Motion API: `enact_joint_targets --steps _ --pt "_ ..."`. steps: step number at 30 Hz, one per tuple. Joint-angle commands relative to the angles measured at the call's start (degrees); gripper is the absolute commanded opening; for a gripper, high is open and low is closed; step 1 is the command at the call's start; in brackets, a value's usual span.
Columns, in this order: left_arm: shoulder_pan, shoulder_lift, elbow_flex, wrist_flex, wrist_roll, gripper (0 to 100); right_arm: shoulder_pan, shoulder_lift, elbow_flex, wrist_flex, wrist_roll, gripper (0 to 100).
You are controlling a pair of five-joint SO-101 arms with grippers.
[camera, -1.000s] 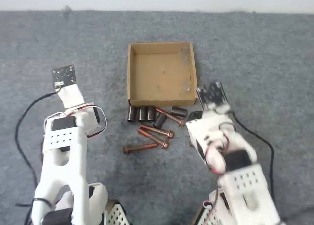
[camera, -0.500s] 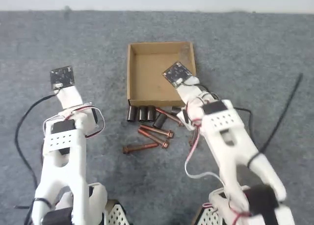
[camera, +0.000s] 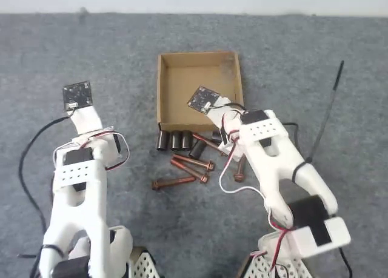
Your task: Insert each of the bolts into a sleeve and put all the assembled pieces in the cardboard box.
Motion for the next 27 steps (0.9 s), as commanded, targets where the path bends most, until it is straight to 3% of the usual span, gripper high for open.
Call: enact_joint_targets --steps 1,8,13,27 --pt "0.3 -0.1 -0.4 -1.5 -0.4 1 -0.6 1.6 -6.8 -0.8 4.1 7.0" --pt "0.2 -0.1 -0.3 -1.8 -0.4 1 -1.5 5.8 -10.6 -0.6 9.3 7.2" --pt "-0.1 -0.1 0.8 -4.3 -0.4 1 -2.0 9.2 -13.9 1.7 10.4 14.5" --pt "0.2 -0.1 0.7 -4.3 -0.4 1 -2.4 19.7 -22.6 2.2 11.8 12.3"
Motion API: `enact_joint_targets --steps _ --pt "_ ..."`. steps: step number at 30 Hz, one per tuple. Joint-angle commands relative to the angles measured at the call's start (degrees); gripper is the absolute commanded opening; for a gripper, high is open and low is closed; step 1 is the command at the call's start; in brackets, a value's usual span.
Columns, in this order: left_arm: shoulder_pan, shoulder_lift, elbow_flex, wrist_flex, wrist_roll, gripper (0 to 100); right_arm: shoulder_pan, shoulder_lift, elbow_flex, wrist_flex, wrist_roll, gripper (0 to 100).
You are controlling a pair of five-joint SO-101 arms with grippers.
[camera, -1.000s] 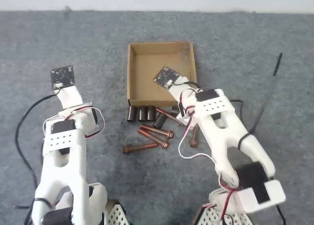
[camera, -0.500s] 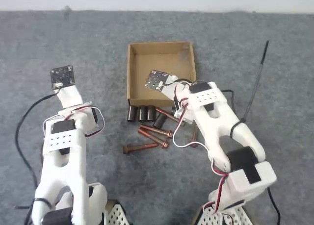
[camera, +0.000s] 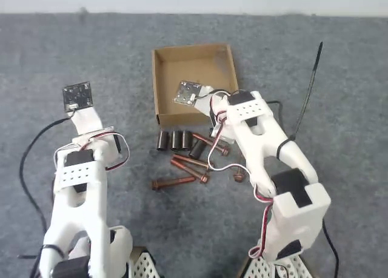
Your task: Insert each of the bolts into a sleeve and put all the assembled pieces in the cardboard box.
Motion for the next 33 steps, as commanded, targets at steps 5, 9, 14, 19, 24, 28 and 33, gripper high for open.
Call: enact_joint_targets --steps 5,9,14,19,24,28,33 --pt "0.3 -0.1 -0.7 -1.5 -0.4 1 -1.6 1.8 -5.1 4.0 0.7 12.3" --pt "0.3 -0.1 -0.7 -1.5 -0.4 1 -3.9 -1.6 -4.7 6.9 0.7 12.3" --pt "0.3 -0.1 -0.7 -1.5 -0.4 1 -5.1 -2.2 -4.7 8.0 0.9 12.3" --pt "0.3 -0.1 -0.7 -1.5 -0.4 1 -4.9 -0.1 -4.1 7.4 5.8 12.3" --pt "0.3 -0.1 -0.7 -1.5 -0.4 1 -3.6 4.4 -4.2 3.8 7.5 12.3" --pt "0.3 -0.1 -0.7 -1.6 -0.4 1 -1.7 5.1 -5.0 2.2 7.9 11.8" --pt "0.3 -0.1 -0.7 -1.6 -0.4 1 -1.8 6.0 -5.4 2.7 7.7 11.6"
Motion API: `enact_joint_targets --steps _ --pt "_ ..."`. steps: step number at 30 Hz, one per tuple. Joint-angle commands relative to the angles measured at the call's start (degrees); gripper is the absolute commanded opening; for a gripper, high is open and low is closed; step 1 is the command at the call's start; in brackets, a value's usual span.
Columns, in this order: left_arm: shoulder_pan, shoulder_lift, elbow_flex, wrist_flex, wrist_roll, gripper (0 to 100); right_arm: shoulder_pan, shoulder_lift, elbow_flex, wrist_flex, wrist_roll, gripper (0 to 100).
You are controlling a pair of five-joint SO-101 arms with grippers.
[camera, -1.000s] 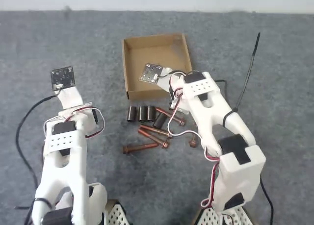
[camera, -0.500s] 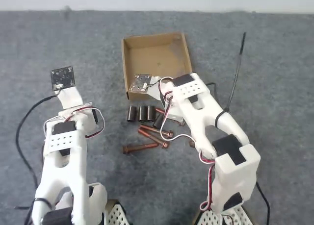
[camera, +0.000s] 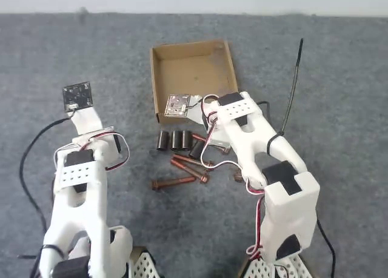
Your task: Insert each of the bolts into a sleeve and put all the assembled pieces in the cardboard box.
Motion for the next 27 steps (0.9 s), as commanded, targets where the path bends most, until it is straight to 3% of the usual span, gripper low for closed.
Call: enact_joint_targets --steps 1,4,6,14,27 --pt "0.3 -0.1 -0.7 -1.6 -0.4 1 0.6 -0.1 -1.3 0.1 0.7 10.2" --pt "0.3 -0.1 -0.7 -1.6 -0.4 1 0.7 -0.1 -1.3 0.1 0.6 0.0" --pt "0.2 -0.1 -0.7 -1.6 -0.4 1 0.8 -0.2 -1.2 0.1 0.0 2.7" --pt "0.2 -0.1 -0.7 -1.6 -0.5 1 3.3 -10.2 -1.6 4.2 -15.7 0.6" --pt "0.4 -0.1 -0.6 -1.6 -0.5 1 18.7 -21.1 -1.2 19.1 -41.5 0.6"
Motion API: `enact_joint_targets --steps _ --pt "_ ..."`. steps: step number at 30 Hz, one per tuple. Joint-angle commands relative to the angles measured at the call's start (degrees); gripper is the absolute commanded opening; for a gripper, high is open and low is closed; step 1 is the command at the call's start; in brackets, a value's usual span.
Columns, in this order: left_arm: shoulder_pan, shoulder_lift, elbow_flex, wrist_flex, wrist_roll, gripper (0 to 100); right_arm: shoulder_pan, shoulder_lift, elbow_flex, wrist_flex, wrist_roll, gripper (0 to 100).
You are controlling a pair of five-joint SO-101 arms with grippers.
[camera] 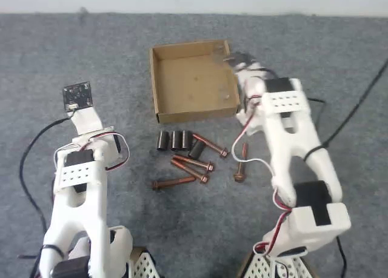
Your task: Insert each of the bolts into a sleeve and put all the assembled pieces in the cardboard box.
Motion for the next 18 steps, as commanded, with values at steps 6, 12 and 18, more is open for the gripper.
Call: enact_joint_targets --steps 6,12,18 --pt "1.2 -0.1 -0.5 -1.6 -0.5 1 11.2 -5.9 4.0 2.0 -9.1 0.6" --pt "3.1 -0.1 0.1 -1.5 -0.5 1 12.9 -12.2 15.8 -6.1 -9.0 0.6" --pt "4.1 -0.1 0.1 -1.3 -0.5 1 13.0 -17.1 27.2 -12.9 -12.5 0.6"
